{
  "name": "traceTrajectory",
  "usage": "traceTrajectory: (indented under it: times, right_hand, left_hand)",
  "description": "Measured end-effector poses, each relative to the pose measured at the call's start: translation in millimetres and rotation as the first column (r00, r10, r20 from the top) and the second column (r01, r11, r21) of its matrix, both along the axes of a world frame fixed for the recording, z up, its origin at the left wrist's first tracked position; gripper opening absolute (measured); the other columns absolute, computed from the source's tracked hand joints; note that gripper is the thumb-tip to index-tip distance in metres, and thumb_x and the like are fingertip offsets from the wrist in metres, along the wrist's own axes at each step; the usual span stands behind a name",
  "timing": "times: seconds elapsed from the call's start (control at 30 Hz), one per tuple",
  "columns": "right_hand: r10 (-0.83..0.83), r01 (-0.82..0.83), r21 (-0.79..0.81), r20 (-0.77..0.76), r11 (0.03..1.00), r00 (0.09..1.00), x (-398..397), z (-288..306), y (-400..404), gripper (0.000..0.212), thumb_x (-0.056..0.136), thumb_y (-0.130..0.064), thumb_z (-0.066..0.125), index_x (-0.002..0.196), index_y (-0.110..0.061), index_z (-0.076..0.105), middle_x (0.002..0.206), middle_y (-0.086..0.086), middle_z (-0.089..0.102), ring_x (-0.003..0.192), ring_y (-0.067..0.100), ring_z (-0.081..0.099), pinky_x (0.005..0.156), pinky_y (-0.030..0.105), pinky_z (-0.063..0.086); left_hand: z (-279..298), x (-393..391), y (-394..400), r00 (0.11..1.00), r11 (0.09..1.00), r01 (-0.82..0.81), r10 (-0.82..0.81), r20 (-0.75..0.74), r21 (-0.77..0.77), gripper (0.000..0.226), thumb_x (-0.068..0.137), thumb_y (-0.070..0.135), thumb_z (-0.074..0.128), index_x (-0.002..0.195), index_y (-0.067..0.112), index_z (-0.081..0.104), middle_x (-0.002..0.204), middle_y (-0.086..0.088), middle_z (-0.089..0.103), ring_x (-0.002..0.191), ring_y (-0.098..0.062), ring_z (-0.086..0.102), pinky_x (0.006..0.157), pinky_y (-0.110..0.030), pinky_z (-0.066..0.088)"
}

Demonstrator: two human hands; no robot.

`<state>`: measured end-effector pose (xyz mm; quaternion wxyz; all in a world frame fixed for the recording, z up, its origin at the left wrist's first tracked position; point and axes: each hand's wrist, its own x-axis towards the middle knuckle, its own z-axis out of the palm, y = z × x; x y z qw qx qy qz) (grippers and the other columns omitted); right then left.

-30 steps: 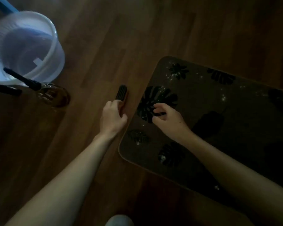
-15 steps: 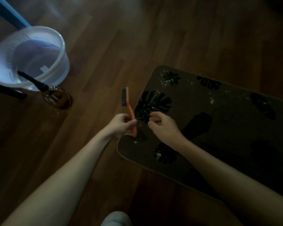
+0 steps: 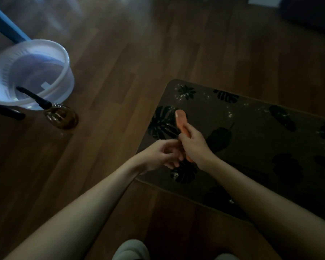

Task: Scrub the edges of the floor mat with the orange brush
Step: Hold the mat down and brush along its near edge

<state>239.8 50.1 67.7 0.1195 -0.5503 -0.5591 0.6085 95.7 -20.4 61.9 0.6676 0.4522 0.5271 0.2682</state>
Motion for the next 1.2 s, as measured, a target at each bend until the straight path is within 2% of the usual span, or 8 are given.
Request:
traceTrajectory:
  times: [0.13,0.27,0.33,0.4,0.47,0.7,1.0,1.2]
  right_hand:
    - [0.110,-0.112,0.001,0.142,0.994,0.984,5,-6,-1,0.062,0.104,-0.032,0.040,0.157,-0.041,0.009,0.085,0.005,0.064,0.064,0.018,0.062,0.058,0.035,0.054]
    - [0.317,-0.327,0.006,0.234,0.945,0.919,10,-19,-4,0.060,0.107,-0.039,0.034,0.158,-0.036,0.002,0.093,0.008,0.061,0.066,0.016,0.061,0.055,0.033,0.048]
    - [0.406,-0.422,-0.006,0.288,0.907,0.867,9,-27,-3,0.061,0.108,-0.036,0.033,0.158,-0.035,-0.001,0.101,0.006,0.060,0.075,0.017,0.062,0.064,0.037,0.051]
    - [0.449,-0.480,-0.006,0.363,0.877,0.816,6,-33,-3,0.062,0.108,-0.032,0.033,0.159,-0.035,-0.004,0.115,0.004,0.056,0.087,0.017,0.062,0.076,0.039,0.056]
    - [0.421,-0.476,0.031,0.421,0.879,0.803,5,-39,-3,0.059,0.108,-0.034,0.031,0.158,-0.036,0.001,0.110,0.003,0.056,0.083,0.017,0.062,0.071,0.037,0.055]
    - [0.299,-0.531,0.247,0.604,0.811,0.738,6,-64,-8,0.056,0.107,-0.036,0.031,0.158,-0.033,0.009,0.084,-0.003,0.059,0.066,0.009,0.059,0.060,0.029,0.052]
    - [0.313,-0.538,0.160,0.664,0.828,0.679,-63,-70,61,0.061,0.107,-0.031,0.038,0.159,-0.034,0.006,0.107,0.015,0.062,0.080,0.026,0.062,0.063,0.037,0.048]
    - [0.281,-0.528,0.277,0.605,0.803,0.745,-33,-77,18,0.060,0.107,-0.030,0.039,0.159,-0.033,0.010,0.079,-0.002,0.054,0.062,0.010,0.054,0.054,0.025,0.041]
  left_hand:
    - [-12,-28,-2,0.934,0.998,-0.040,0.051,-0.354,0.039,0.021,0.096,0.007,0.057,0.105,0.020,0.070,0.092,0.003,0.071,0.081,-0.009,0.069,0.067,-0.020,0.054]
    - [-42,-60,-6,0.647,0.975,0.040,0.140,-0.750,0.217,0.025,0.095,0.015,0.059,0.118,0.021,0.066,0.108,0.007,0.062,0.102,-0.014,0.064,0.076,-0.018,0.048]
    - [-51,-68,-2,0.506,0.968,0.183,0.058,-0.861,0.173,0.040,0.095,0.023,0.061,0.134,0.022,0.056,0.128,0.001,0.053,0.120,-0.021,0.051,0.091,-0.031,0.047]
    - [-53,-72,8,0.359,0.954,0.294,-0.058,-0.931,0.054,0.063,0.093,0.031,0.063,0.150,0.022,0.037,0.153,-0.001,0.034,0.140,-0.026,0.030,0.105,-0.045,0.038]
    - [-51,-73,23,0.273,0.928,0.372,-0.122,-0.954,-0.012,0.082,0.090,0.039,0.067,0.156,0.020,0.022,0.163,-0.002,0.017,0.149,-0.026,0.012,0.111,-0.050,0.030]
    - [-68,-70,74,0.063,0.832,0.506,-0.296,-0.953,-0.225,0.126,0.073,0.055,0.079,0.158,0.008,-0.002,0.166,-0.009,-0.011,0.152,-0.029,-0.008,0.116,-0.056,0.022]
    - [-81,-81,78,0.140,0.840,0.509,-0.295,-0.945,-0.187,0.131,0.070,0.059,0.079,0.158,0.010,-0.006,0.165,-0.006,-0.017,0.153,-0.021,-0.007,0.119,-0.050,0.018]
    - [-86,-85,75,0.181,0.862,0.479,-0.284,-0.942,-0.168,0.130,0.071,0.060,0.078,0.158,0.014,-0.007,0.165,-0.001,-0.019,0.152,-0.019,-0.012,0.120,-0.054,0.013]
